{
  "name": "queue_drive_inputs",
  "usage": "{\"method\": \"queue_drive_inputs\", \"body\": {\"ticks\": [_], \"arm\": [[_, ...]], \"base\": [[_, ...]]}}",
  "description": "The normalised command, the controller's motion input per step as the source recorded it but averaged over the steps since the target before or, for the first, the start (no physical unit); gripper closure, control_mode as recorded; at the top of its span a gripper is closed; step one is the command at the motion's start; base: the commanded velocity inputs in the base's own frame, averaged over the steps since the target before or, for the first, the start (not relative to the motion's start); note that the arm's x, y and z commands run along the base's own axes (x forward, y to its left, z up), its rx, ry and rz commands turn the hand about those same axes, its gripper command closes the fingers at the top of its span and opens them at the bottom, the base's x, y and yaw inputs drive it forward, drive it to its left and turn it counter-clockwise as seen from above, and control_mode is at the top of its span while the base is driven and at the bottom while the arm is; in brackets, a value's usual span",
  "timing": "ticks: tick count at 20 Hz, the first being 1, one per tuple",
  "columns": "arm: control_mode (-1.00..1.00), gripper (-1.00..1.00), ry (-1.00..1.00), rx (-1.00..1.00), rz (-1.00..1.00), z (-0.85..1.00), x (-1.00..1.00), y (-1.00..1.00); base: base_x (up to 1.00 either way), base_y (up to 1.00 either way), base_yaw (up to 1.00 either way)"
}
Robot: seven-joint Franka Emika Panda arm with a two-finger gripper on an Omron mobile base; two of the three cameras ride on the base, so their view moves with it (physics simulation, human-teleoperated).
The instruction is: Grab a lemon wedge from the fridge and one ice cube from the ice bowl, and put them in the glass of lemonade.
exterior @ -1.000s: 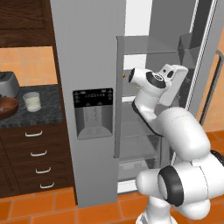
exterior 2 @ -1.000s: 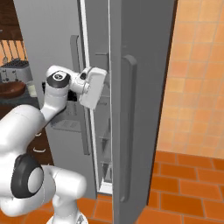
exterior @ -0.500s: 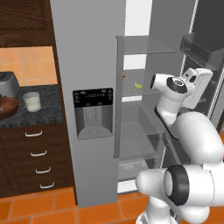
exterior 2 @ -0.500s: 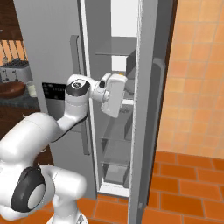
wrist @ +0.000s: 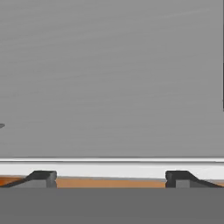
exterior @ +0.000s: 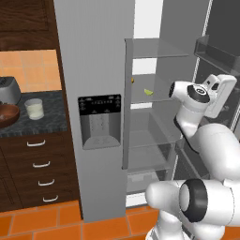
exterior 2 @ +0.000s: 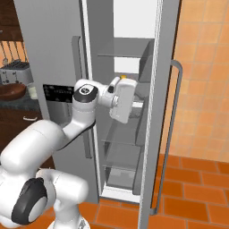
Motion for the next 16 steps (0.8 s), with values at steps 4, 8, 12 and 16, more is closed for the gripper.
{"method": "queue_drive_inputs", "body": {"ticks": [4, 8, 12, 16], "arm": [[-1.0, -1.0, 0.0, 0.0, 0.0, 0.0, -0.09, -0.02], [-1.0, -1.0, -0.03, 0.04, 0.01, 0.02, -0.3, 0.15], [-1.0, -1.0, -0.08, 0.13, 0.14, -0.03, -0.2, 0.82], [-1.0, -1.0, -0.07, 0.26, 0.31, -0.42, 0.0, 1.0]], "base": [[0.0, 0.0, 0.0], [0.0, 0.0, 0.0], [0.0, 0.0, 0.0], [0.0, 0.0, 0.0]]}}
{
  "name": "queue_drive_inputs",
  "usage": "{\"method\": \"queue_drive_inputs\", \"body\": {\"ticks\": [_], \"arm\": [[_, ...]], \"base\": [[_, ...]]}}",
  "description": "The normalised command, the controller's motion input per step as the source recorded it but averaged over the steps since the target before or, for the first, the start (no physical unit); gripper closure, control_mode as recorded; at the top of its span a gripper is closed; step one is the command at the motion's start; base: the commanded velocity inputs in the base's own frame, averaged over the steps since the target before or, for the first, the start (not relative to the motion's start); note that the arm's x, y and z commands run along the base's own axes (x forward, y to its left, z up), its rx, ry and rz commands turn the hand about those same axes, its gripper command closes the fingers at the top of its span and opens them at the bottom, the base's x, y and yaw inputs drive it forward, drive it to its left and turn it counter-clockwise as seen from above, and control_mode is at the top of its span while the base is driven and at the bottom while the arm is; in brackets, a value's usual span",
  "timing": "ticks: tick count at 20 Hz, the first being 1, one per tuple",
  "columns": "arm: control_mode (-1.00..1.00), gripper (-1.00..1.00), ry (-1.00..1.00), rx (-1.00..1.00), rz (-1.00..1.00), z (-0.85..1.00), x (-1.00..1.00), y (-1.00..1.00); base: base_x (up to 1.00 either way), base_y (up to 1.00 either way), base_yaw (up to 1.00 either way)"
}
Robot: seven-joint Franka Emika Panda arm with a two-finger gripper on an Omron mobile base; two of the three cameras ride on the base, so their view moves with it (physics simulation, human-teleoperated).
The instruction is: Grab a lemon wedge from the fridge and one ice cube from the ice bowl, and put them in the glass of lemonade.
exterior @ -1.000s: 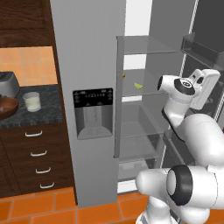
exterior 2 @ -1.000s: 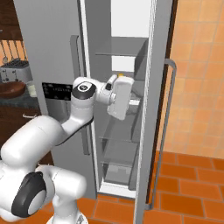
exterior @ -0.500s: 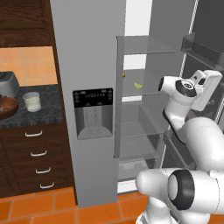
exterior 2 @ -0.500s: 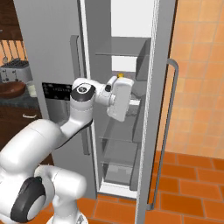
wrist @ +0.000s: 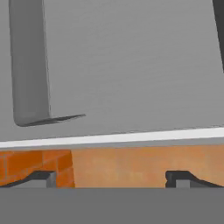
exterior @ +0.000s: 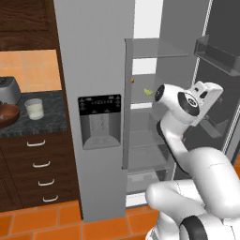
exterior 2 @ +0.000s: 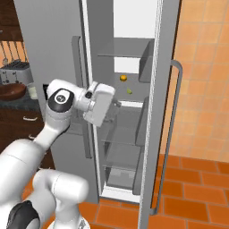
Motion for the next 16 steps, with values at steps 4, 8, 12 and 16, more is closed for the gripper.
{"method": "queue_drive_inputs", "body": {"ticks": [4, 8, 12, 16], "arm": [[-1.0, -1.0, -0.07, 0.36, 0.43, -0.68, 0.17, 0.95], [-1.0, -1.0, -0.01, 0.42, 0.61, -0.83, 0.53, 0.64], [-1.0, -1.0, -0.08, 0.49, 0.44, -0.76, 0.6, 0.24], [-1.0, -1.0, 0.02, 0.38, 0.08, -0.17, 0.43, 0.14]], "base": [[0.0, 0.0, 0.0], [0.0, 0.0, 0.0], [0.0, 0.0, 0.0], [0.0, 0.0, 0.0]]}}
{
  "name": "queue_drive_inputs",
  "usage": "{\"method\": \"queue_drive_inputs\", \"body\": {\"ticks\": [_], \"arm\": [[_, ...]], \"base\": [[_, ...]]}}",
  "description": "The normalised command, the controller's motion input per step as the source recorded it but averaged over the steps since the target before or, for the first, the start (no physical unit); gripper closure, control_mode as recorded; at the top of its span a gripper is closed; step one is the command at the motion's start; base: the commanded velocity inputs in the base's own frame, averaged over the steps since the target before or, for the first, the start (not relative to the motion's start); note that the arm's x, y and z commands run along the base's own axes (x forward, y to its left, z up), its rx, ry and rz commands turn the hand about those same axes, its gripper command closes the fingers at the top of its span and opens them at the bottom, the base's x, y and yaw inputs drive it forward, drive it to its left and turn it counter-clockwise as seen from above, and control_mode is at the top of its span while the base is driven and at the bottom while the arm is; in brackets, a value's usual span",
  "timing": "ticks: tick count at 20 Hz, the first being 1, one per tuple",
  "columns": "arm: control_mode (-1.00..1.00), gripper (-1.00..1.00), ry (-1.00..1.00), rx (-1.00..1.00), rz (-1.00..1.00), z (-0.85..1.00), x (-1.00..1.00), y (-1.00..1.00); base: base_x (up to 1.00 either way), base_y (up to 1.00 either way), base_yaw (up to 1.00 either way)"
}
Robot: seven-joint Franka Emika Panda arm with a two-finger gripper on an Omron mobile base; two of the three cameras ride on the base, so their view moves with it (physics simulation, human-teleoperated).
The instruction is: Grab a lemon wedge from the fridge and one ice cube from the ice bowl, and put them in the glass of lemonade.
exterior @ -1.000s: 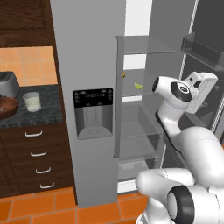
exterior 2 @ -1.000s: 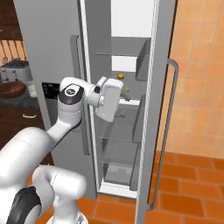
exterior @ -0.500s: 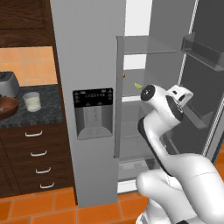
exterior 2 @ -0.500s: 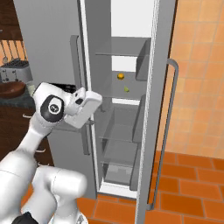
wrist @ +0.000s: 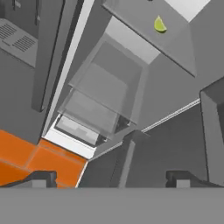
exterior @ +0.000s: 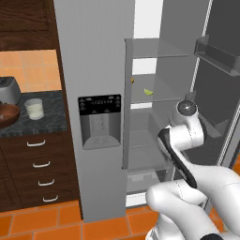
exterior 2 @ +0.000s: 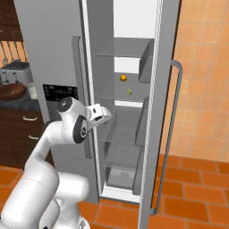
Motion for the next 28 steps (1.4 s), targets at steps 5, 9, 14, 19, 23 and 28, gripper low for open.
{"method": "queue_drive_inputs", "body": {"ticks": [5, 9, 14, 19, 23, 28], "arm": [[-1.0, -1.0, 0.44, 0.02, 0.0, 0.56, -0.07, -0.07], [-1.0, -1.0, 0.02, 0.39, 0.04, -0.01, -0.26, -0.01], [-1.0, -1.0, 0.0, 0.34, 0.01, 0.0, -0.22, 0.0], [-1.0, -1.0, -0.01, 0.09, -0.05, 0.53, -0.83, 0.0], [-1.0, -1.0, 0.1, 0.0, -0.1, 0.6, -0.94, -0.04], [-1.0, -1.0, 0.18, -0.02, -0.05, 0.1, -0.28, 0.0]], "base": [[0.0, 0.0, 0.0], [0.0, 0.0, 0.0], [0.0, 0.0, 0.0], [0.0, 0.0, 0.0], [0.0, 0.0, 0.0], [0.0, 0.0, 0.0]]}}
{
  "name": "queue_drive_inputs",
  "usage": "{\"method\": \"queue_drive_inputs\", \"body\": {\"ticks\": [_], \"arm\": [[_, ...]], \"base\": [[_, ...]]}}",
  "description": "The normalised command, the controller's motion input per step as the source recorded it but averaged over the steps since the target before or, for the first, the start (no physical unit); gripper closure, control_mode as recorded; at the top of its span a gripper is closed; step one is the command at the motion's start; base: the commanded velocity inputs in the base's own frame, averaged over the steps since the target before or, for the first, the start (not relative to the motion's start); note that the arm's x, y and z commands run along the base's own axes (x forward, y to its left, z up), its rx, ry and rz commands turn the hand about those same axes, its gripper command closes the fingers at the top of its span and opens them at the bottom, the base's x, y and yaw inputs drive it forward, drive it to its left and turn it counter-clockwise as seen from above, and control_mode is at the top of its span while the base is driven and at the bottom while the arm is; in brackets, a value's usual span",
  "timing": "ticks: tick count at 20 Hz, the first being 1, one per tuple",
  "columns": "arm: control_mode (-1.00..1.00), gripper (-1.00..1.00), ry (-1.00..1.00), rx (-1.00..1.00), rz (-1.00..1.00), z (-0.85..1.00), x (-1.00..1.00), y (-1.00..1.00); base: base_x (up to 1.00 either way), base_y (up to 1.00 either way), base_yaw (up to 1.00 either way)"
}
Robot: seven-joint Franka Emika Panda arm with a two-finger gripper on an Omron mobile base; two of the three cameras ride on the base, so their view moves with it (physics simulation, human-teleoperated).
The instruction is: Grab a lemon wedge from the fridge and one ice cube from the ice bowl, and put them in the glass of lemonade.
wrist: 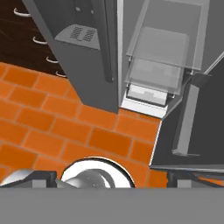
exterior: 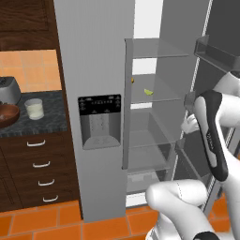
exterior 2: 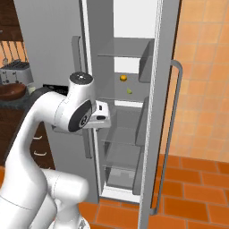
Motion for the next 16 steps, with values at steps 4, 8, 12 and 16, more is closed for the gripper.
{"method": "queue_drive_inputs", "body": {"ticks": [4, 8, 12, 16], "arm": [[-1.0, -1.0, 0.07, 0.0, -0.11, -0.01, 0.23, 0.03], [-1.0, -1.0, 0.0, 0.0, -0.04, 0.0, 0.12, 0.38], [-1.0, -1.0, 0.0, 0.0, 0.0, 0.0, 0.0, 0.12], [-1.0, -1.0, 0.0, 0.0, 0.0, 0.0, -0.13, 0.01]], "base": [[0.0, 0.0, 0.0], [0.0, 0.0, 0.0], [0.0, 0.0, 0.0], [0.0, 0.0, 0.0]]}}
